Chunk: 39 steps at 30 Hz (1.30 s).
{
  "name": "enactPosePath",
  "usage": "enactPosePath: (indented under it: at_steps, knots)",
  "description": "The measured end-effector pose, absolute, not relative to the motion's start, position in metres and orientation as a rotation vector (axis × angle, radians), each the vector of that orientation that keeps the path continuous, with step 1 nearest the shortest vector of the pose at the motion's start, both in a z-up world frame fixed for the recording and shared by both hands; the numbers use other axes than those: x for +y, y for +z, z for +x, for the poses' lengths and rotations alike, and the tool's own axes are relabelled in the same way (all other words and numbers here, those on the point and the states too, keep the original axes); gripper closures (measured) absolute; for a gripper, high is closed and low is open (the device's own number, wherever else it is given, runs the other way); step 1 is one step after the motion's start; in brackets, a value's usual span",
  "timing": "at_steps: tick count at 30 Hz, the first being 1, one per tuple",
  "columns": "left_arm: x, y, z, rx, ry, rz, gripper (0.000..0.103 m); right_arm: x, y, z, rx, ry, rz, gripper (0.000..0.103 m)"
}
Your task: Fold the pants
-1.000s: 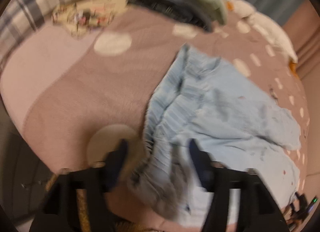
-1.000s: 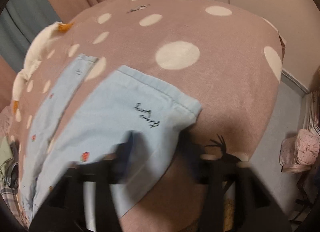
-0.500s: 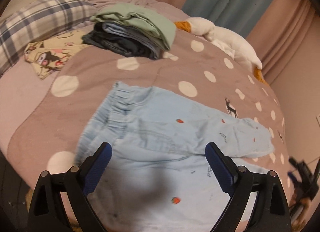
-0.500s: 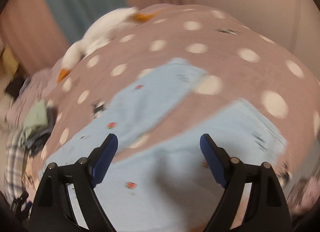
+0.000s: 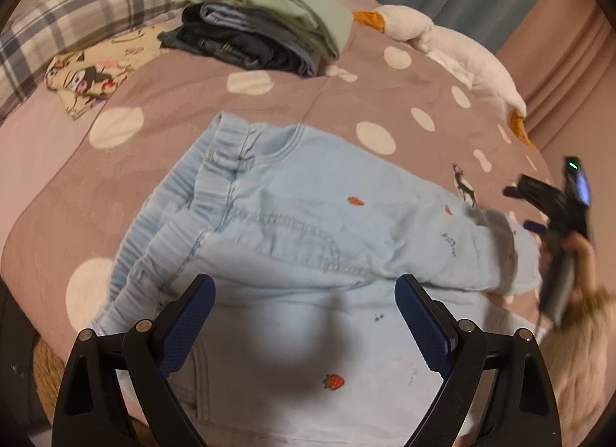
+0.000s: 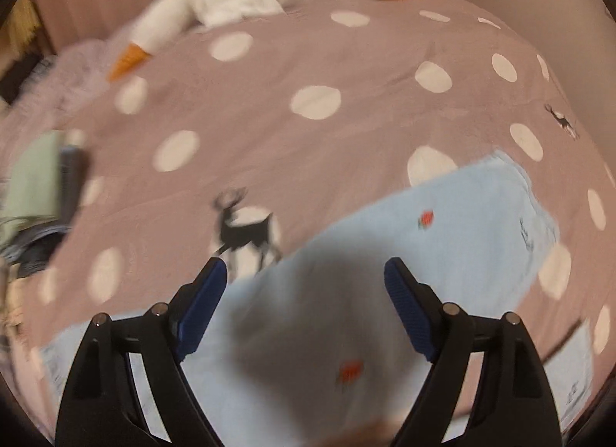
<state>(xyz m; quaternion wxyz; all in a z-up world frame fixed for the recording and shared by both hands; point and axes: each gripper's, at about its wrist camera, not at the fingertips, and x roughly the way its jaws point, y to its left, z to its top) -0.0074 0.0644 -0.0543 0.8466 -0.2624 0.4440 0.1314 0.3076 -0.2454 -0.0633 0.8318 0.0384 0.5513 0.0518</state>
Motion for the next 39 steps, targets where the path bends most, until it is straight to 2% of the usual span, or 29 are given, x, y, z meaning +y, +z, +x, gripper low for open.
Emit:
enactPosePath:
  at_steps: [5,8,9,10,14,19,24,28,30,31,32,33,34,35,39]
  knots:
    - [0.066,-0.062,-0.013,0.973,0.293,-0.566,0.009,-0.246,-0.104,0.349,1.248,0.003,0.059,0.032]
    - [0.066,-0.063,-0.015,0.969,0.301,-0.571,0.009,-0.260,-0.119,0.352,1.258,-0.035,0.025,0.064]
    - [0.066,-0.063,-0.014,0.969,0.299,-0.573,0.009,-0.264,-0.115,0.350,1.241,-0.039,0.006,0.094]
    - [0.066,-0.061,-0.013,0.964,0.290,-0.582,0.009,-0.271,-0.110,0.346,1.233,-0.025,0.013,0.098]
    - [0.066,-0.051,-0.003,0.930,0.254,-0.637,0.009,-0.319,-0.063,0.297,1.116,0.122,0.203,0.098]
    - [0.051,-0.034,0.025,0.875,0.177,-0.666,0.009,-0.383,-0.015,0.175,0.933,0.198,0.371,0.099]
    - [0.042,-0.048,0.073,0.929,0.125,-0.722,0.009,-0.419,-0.034,0.080,0.963,0.176,0.478,0.099]
    - [0.038,-0.066,0.109,0.959,0.129,-0.777,0.012,-0.410,-0.060,0.060,1.021,0.174,0.476,0.099]
    - [0.036,-0.070,0.122,0.954,0.138,-0.751,0.018,-0.410,-0.066,0.060,1.033,0.167,0.480,0.099]
    - [0.037,-0.076,0.130,0.968,0.149,-0.737,0.030,-0.411,-0.067,0.058,1.032,0.170,0.492,0.099]
    - [0.039,-0.083,0.136,0.992,0.168,-0.745,0.050,-0.412,-0.067,0.058,1.028,0.174,0.497,0.099]
    - [0.041,-0.089,0.138,1.007,0.177,-0.765,0.061,-0.412,-0.066,0.058,1.025,0.178,0.499,0.099]
    - [0.043,-0.097,0.140,1.025,0.165,-0.793,0.085,-0.412,-0.067,0.059,1.023,0.180,0.504,0.099]
    - [0.042,-0.098,0.138,1.032,0.155,-0.786,0.096,-0.413,-0.067,0.060,1.025,0.185,0.510,0.099]
    - [0.034,-0.070,0.094,0.941,0.109,-0.727,0.099,-0.420,-0.057,0.056,1.010,0.164,0.501,0.099]
